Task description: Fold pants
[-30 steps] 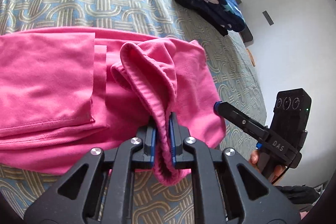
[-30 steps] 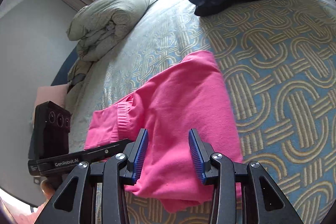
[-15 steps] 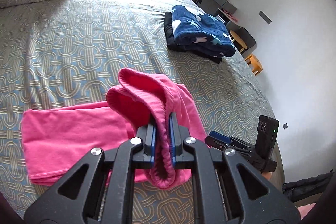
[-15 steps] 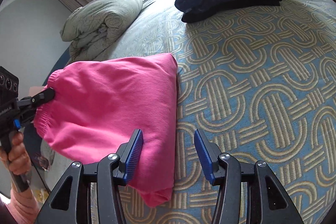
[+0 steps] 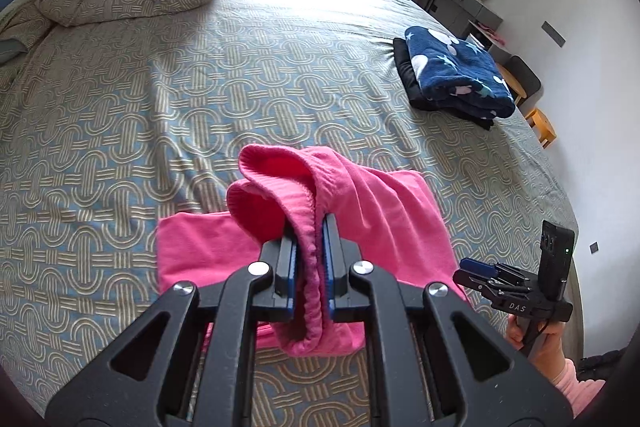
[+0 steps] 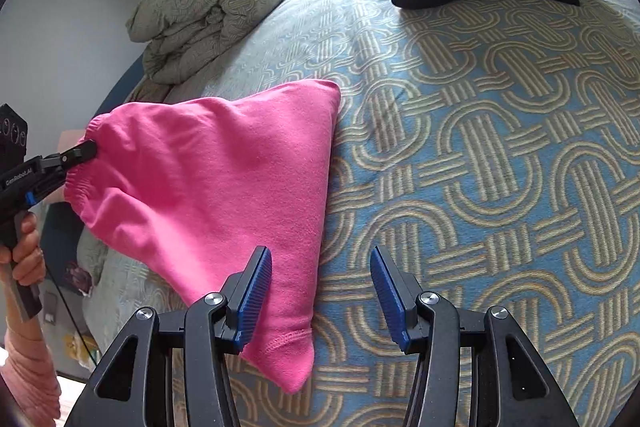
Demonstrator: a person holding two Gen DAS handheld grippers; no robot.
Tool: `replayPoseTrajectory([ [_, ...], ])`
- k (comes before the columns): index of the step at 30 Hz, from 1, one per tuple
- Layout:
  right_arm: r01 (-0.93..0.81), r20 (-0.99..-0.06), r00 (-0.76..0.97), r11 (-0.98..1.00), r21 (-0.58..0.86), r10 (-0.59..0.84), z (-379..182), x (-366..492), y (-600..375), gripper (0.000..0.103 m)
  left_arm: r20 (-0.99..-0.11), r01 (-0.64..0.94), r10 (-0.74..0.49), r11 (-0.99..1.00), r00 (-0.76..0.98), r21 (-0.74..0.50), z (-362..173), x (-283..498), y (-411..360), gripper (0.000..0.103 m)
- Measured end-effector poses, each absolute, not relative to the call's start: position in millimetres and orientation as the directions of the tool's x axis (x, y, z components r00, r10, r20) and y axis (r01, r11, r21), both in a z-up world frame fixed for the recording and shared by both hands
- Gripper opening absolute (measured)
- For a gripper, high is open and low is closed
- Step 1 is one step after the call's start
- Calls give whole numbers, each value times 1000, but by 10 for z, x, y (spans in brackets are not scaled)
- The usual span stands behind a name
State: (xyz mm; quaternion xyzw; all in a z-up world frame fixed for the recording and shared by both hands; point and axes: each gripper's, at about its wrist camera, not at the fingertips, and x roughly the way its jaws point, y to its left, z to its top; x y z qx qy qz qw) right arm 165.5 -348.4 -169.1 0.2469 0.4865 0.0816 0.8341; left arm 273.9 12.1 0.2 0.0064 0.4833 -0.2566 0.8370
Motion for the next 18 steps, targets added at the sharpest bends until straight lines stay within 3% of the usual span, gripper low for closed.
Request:
replayPoseTrajectory([
  [10,40,-799,459,890,455,388,-1724,1813,-3119,52,-845,326,-366,913,391,-245,-443,2940,730,15],
  [18,15,-826,425,909,416,371,-1732,1884,-2937,52,-903,229,-239,960,356,-164,-1102,2986,973,30],
])
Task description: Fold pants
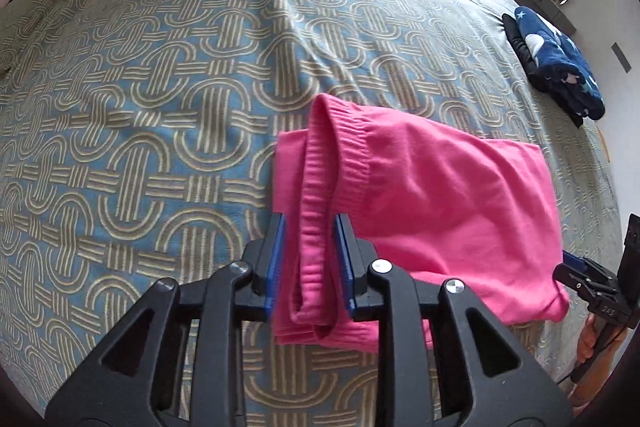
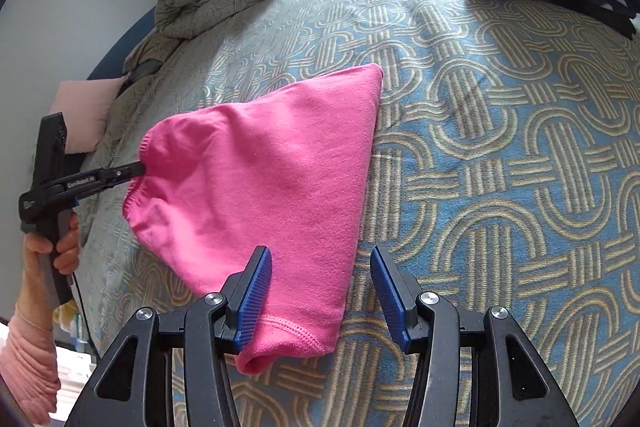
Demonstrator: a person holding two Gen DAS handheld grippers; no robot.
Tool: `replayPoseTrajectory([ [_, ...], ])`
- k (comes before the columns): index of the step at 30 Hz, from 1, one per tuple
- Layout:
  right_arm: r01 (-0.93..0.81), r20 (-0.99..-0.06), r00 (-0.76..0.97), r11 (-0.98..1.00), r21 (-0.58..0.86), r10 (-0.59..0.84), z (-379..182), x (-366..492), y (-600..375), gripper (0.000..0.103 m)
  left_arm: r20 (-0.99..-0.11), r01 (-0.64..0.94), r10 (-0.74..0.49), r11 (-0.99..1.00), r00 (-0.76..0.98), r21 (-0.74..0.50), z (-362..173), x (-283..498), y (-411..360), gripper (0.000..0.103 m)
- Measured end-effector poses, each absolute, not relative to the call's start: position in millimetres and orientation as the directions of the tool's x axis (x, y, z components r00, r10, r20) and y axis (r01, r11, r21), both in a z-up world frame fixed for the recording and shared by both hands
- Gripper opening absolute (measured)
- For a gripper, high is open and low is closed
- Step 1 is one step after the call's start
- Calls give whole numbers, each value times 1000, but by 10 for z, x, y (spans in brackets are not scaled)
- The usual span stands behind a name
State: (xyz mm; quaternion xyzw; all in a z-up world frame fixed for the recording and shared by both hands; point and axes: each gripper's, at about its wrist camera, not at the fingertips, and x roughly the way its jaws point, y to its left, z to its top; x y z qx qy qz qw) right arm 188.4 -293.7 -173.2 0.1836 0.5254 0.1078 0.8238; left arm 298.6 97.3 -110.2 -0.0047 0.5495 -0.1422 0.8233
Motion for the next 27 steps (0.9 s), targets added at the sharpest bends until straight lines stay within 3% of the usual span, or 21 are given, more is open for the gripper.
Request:
replayPoseTrajectory([
  [2,12,-831,420,914,406,364,-1731,1902,-2910,52,-903,221,-234,962,360,-161,-1123,2961,1026,43],
  [4,16,-836,415,916,401,359,-1741,1916,-2892,52,-902,221,-221,964,370,-145,-1133,2946,1066,48],
  [27,20,-862,405,940,342,305,-1708,2082,-2727,53,-906,209,-231,964,354,-164,-1260,2827,1116,50],
])
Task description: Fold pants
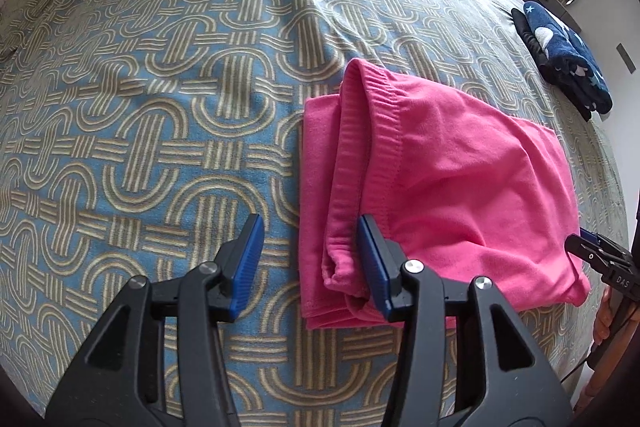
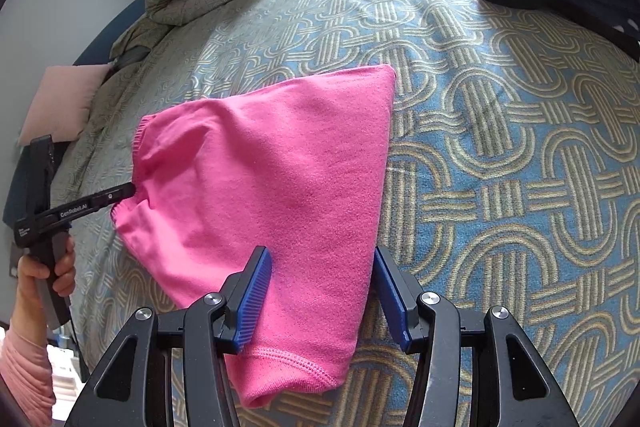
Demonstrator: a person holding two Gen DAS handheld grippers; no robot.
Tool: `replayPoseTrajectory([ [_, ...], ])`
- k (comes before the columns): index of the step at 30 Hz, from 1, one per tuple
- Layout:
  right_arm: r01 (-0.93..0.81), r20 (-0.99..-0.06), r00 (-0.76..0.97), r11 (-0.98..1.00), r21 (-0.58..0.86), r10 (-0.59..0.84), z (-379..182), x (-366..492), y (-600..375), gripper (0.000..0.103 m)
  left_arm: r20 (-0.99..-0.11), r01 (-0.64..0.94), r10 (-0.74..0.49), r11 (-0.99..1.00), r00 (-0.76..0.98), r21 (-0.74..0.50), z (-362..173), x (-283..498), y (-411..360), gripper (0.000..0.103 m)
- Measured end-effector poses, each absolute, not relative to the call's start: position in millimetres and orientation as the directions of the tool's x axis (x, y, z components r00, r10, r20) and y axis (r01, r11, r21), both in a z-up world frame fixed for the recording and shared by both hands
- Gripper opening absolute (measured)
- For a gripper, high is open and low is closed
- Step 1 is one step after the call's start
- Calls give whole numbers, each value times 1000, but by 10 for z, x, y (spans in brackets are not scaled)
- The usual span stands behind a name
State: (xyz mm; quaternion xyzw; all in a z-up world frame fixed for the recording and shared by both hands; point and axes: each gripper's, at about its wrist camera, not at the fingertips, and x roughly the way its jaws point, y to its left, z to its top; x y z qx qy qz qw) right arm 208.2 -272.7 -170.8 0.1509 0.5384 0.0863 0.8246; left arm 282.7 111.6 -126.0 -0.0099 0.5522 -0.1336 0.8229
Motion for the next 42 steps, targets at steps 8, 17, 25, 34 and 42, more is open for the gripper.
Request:
replayPoseTrajectory([
  [8,-30,-829,495,958,284,261,-1392,2352,-2619,51,-866,243,-299,946,401,-214,-1075,2804,1064,63],
  [17,-198,-820,411,917,346,398,-1571,3004,-2000,19,-905,222,-276,952,324,-211,-1514,2884,1063,75],
  [25,-106,-880,421,976,191,218,-1714,3448,-1848,8,-898,230,-282,950,336,-212,-1484,2777,1142,75],
  [34,-43,-865,455,975,217,212,-1466,2801,-2433,34,-862,181,-421,906,281,-383,-1468,2949,1254,73],
  [42,97,-879,422,954,285,219,-1655,2528,-2944,46,-854,220,-466,880,231,-421,-1522,3056,1046,64],
])
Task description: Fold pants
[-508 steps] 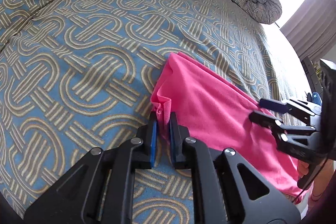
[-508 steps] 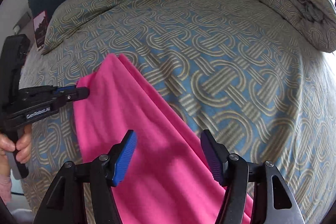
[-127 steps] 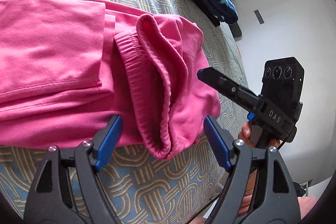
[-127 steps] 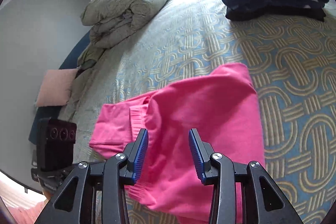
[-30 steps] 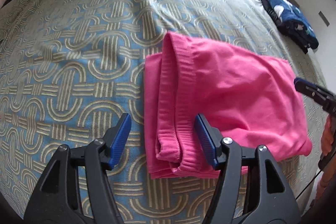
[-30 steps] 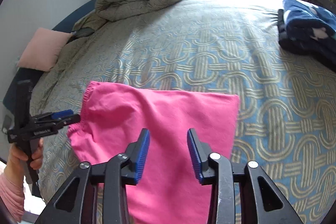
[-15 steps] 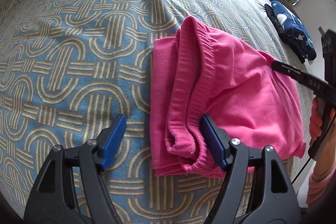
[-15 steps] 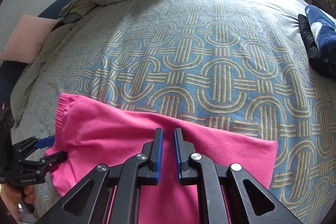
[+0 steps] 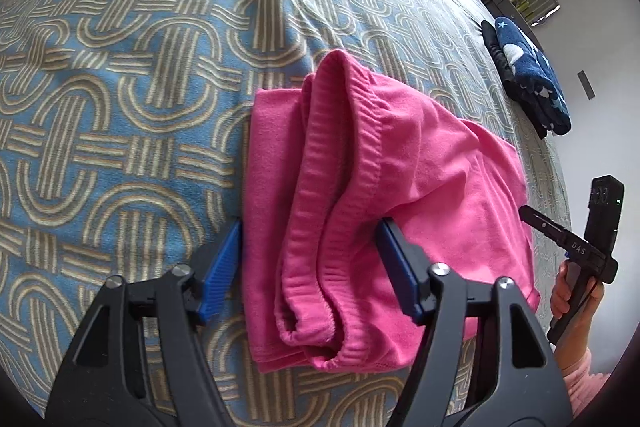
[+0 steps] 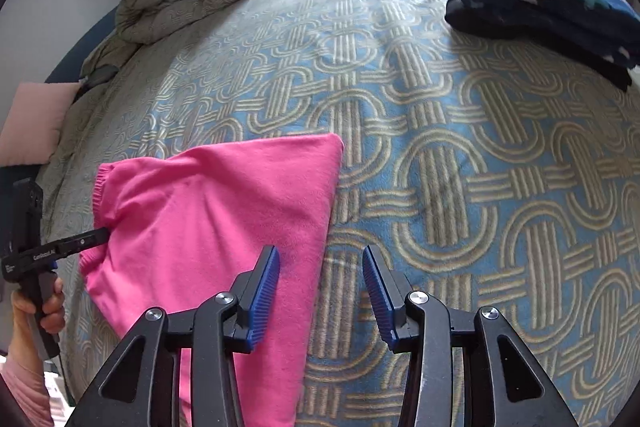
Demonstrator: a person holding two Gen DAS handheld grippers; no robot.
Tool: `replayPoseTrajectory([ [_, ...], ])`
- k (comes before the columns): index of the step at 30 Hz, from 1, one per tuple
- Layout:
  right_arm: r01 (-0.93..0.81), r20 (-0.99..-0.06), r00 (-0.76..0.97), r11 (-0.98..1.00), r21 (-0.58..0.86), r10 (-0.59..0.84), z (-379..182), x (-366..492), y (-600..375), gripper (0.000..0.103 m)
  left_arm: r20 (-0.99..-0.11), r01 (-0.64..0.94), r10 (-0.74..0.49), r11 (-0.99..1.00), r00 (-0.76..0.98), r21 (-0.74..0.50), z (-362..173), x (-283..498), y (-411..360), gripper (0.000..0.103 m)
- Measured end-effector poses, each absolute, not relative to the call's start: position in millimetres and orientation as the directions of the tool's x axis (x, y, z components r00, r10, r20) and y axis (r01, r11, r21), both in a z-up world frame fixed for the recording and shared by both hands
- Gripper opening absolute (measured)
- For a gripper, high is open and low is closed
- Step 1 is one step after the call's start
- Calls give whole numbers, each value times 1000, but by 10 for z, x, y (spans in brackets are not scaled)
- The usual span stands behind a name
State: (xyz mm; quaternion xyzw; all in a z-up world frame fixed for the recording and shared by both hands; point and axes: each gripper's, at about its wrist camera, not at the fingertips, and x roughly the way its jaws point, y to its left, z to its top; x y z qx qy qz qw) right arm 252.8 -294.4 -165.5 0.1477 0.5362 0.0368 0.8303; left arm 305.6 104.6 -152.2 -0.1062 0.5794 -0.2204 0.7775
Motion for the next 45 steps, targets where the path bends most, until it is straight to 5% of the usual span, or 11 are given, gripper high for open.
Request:
replayPoseTrajectory([
  [3,114,-863,412,924,366,291,-1738,2535,-2966,60,-860,232,-455,884,231,-405,-1517,3059,987,55],
  [7,114,-845,423,906,407,327,-1709,2567,-2960,62,-851,233,-472,876,231,-422,-1491,3039,1070,46],
  [10,100,-833,408,889,447,373,-1705,2536,-2948,62,-855,243,-468,877,226,-416,-1499,3033,1087,46],
  [16,71,-822,381,873,483,424,-1746,2504,-2952,62,-839,255,-503,856,207,-450,-1589,3123,1115,62],
  [22,42,-789,386,846,532,478,-1794,2620,-2873,63,-851,305,-461,872,251,-382,-1552,3110,973,57],
  [24,41,-795,391,854,519,464,-1804,2658,-2832,59,-852,313,-455,874,260,-371,-1528,3095,946,50],
  [26,45,-808,397,870,491,435,-1773,2670,-2810,23,-855,320,-442,879,272,-353,-1496,3080,921,43],
  [28,51,-804,397,864,501,443,-1751,2664,-2809,17,-858,327,-430,883,282,-335,-1472,3065,905,38],
  [35,5,-802,455,900,437,387,-1416,2522,-2665,14,-863,337,-386,900,327,-275,-1301,2974,791,25],
  [45,-35,-743,550,899,436,381,-922,2151,-2787,13,-829,416,-410,876,381,-242,-799,2649,507,24],
])
